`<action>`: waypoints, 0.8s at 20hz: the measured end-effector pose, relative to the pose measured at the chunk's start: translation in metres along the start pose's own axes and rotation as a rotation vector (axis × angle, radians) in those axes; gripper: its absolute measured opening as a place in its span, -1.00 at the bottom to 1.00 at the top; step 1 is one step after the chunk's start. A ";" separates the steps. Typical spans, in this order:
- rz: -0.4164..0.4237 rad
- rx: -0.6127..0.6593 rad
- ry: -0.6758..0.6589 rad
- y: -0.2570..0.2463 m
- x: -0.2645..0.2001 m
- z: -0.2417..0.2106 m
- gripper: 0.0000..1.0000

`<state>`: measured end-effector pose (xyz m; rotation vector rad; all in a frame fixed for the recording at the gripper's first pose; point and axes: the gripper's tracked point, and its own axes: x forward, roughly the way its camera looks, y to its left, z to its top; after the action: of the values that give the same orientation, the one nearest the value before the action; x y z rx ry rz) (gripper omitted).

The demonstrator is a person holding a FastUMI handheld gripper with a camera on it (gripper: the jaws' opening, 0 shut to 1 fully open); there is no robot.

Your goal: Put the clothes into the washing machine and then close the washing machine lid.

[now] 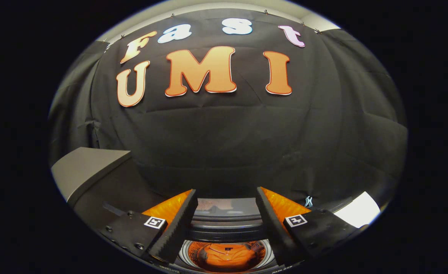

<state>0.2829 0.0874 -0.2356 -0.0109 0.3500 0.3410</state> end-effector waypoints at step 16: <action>0.016 0.019 -0.049 0.004 -0.059 0.012 0.98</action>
<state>0.2338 0.0732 -0.2042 0.0189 0.3045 0.3531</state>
